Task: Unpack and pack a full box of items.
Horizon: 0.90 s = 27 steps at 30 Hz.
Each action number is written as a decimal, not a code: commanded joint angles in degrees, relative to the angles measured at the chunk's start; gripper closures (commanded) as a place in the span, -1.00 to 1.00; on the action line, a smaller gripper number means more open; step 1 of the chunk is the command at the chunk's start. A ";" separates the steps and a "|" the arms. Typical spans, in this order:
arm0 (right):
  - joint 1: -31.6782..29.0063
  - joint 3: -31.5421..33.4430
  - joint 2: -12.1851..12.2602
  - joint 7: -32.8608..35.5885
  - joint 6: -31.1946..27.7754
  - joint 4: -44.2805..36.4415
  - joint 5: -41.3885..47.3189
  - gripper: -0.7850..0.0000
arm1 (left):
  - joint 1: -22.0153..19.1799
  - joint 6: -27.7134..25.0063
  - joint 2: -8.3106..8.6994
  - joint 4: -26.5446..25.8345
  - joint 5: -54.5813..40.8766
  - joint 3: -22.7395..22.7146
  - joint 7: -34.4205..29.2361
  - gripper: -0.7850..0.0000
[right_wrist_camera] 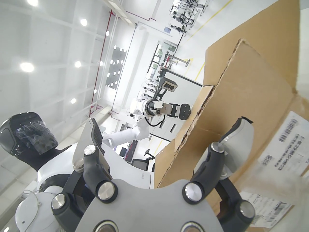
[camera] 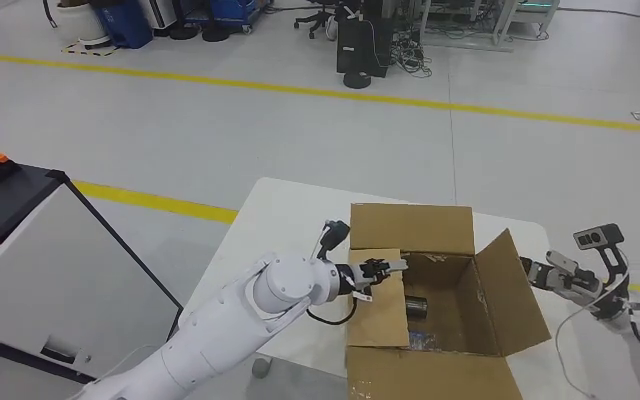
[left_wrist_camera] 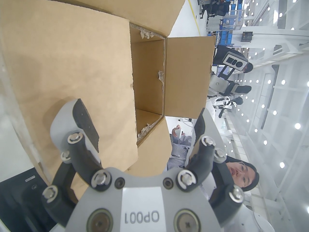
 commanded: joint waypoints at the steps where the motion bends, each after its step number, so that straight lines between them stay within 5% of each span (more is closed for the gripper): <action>1: -0.07 -0.37 -0.32 -1.11 -1.10 -0.74 -0.92 -1.00 | 1.15 -0.04 0.41 -1.39 0.81 -1.35 0.44 -1.00; 17: 4.99 -8.46 -3.05 -4.91 -2.74 1.33 -6.85 -1.00 | 18.91 -0.82 6.10 -17.90 10.97 -19.26 0.00 -1.00; 27: 5.68 -10.66 -3.88 -8.86 -3.14 1.30 -14.66 -1.00 | 24.39 -1.30 7.21 -21.50 12.81 -23.73 -1.28 -1.00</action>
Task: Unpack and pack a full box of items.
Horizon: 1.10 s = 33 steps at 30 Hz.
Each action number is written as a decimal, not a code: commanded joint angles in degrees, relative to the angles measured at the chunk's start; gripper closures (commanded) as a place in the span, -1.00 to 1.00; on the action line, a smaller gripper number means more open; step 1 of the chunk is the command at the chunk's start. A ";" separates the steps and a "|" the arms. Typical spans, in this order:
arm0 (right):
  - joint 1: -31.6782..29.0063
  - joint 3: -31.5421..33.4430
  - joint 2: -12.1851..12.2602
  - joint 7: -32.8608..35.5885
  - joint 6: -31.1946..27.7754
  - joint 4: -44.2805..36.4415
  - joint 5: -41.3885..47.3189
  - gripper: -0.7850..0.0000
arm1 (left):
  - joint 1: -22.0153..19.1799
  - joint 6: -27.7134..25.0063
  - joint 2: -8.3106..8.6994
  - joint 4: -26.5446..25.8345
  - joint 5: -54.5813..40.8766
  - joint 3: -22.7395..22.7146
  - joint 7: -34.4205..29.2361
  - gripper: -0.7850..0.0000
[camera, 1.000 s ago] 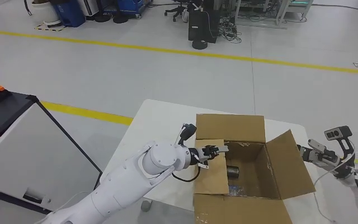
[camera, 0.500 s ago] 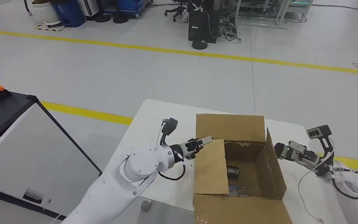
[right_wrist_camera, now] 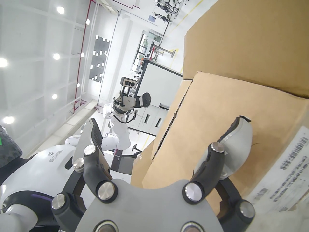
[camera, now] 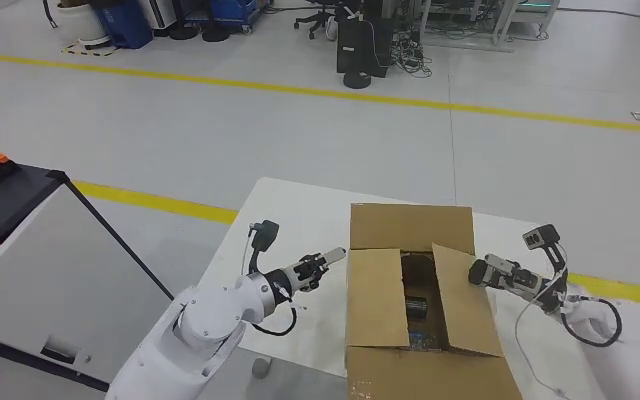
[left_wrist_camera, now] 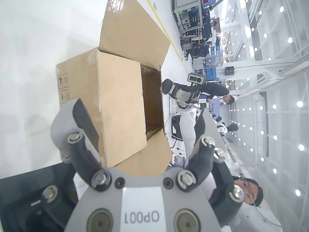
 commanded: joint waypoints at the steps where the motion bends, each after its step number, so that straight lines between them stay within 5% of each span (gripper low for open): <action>1: -0.11 -0.19 -0.12 -0.32 -0.18 -0.07 -0.77 -1.00 | 0.52 0.00 0.09 -0.25 0.25 -0.34 -0.11 -1.00; 10: -1.63 2.25 -0.25 3.46 -1.45 -2.05 4.41 -1.00 | 1.13 0.57 0.49 -1.22 5.07 -0.12 -0.83 -1.00; 21: -7.20 19.72 0.90 10.67 4.93 -1.13 19.75 -1.00 | 1.36 -0.27 0.48 -1.08 5.31 0.01 -0.51 -1.00; 33: -8.90 24.20 0.53 11.66 5.91 -1.16 19.55 -1.00 | 8.51 -2.65 1.15 -0.55 1.13 0.43 -7.18 -1.00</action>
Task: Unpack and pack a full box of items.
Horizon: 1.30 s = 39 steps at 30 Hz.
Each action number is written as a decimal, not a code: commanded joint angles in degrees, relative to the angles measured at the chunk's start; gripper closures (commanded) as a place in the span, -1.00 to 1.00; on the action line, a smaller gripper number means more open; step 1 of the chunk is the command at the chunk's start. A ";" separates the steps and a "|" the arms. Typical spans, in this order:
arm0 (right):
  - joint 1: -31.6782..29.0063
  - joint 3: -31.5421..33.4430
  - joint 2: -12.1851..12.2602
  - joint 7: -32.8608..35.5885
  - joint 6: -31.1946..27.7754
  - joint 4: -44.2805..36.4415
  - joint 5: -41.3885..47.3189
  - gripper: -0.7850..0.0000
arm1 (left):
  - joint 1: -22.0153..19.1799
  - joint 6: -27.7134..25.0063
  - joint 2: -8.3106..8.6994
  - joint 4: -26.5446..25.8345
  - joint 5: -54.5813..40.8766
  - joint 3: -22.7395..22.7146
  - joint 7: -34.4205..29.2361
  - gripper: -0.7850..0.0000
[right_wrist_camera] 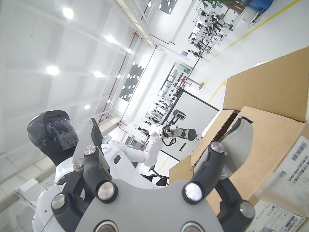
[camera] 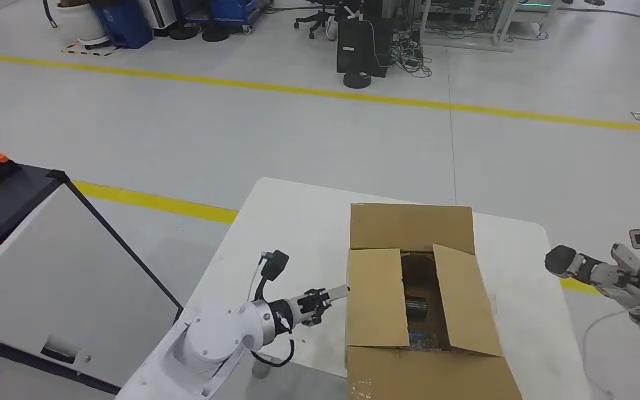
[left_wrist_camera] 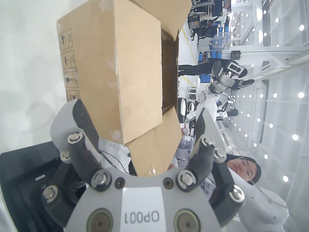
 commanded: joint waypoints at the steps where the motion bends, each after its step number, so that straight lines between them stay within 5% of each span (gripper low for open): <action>1: 0.00 0.00 0.00 -0.01 0.00 0.00 0.00 -1.00 | 1.97 1.00 0.30 -1.54 0.77 -0.13 -0.72 -1.00; 7: 0.00 0.00 0.00 -0.01 0.00 0.00 0.00 -1.00 | 5.75 -1.49 0.99 -5.22 0.68 -2.13 -1.96 -1.00; 19: -1.69 3.67 0.18 1.37 2.25 2.34 -1.52 -1.00 | 6.47 -2.23 1.02 -3.67 -3.48 -1.62 -5.37 -1.00; 29: -0.62 3.96 -0.37 2.28 3.37 6.01 -0.62 -1.00 | 11.94 -1.33 1.71 -5.54 -4.46 -0.01 -7.37 -1.00; 39: 0.82 2.41 -0.99 0.43 3.39 5.87 -3.17 -1.00 | 11.07 -4.90 1.39 -8.97 -10.45 2.54 -7.77 -1.00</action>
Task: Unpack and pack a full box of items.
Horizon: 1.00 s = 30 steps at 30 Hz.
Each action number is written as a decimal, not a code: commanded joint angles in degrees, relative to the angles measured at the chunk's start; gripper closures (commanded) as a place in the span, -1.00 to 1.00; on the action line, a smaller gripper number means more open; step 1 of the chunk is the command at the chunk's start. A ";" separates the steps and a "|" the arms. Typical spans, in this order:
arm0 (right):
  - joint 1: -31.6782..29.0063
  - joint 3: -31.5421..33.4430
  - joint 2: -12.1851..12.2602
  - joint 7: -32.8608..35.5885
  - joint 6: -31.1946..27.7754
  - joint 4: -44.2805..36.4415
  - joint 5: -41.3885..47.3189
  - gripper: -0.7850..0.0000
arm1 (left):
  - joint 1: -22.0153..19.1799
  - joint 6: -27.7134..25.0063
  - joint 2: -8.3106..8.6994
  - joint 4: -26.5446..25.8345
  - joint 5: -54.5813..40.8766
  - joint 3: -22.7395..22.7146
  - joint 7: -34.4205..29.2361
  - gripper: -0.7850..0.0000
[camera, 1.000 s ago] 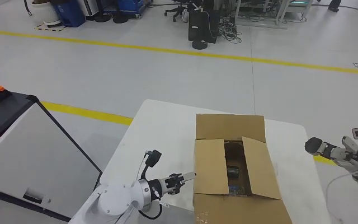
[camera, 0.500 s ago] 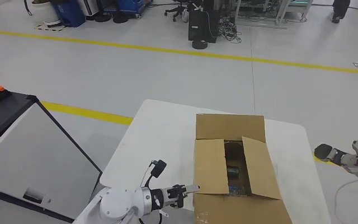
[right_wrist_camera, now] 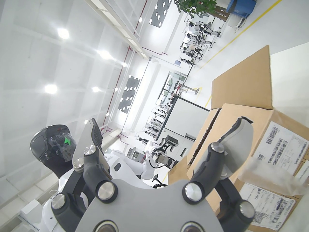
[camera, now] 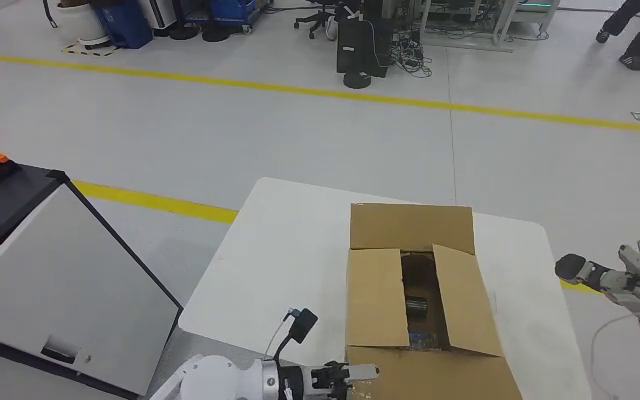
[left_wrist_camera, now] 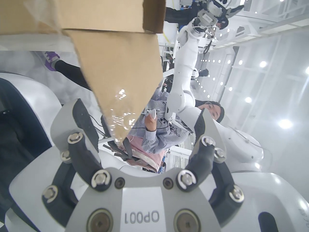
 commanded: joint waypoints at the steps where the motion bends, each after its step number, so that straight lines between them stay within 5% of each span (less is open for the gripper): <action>1: 0.11 -0.05 -0.10 0.10 0.15 0.27 -0.03 -1.00 | -0.85 -0.78 -0.15 0.20 -1.38 0.44 0.24 -1.00; 12: 0.93 0.95 -0.40 0.66 0.87 2.85 -0.24 -1.00 | -10.32 -6.75 -2.52 7.20 -11.58 4.91 6.65 -1.00; 30: 0.99 2.20 -0.87 0.19 0.86 4.47 -2.15 -1.00 | -21.14 -11.54 -6.45 15.42 -13.46 12.21 20.75 -1.00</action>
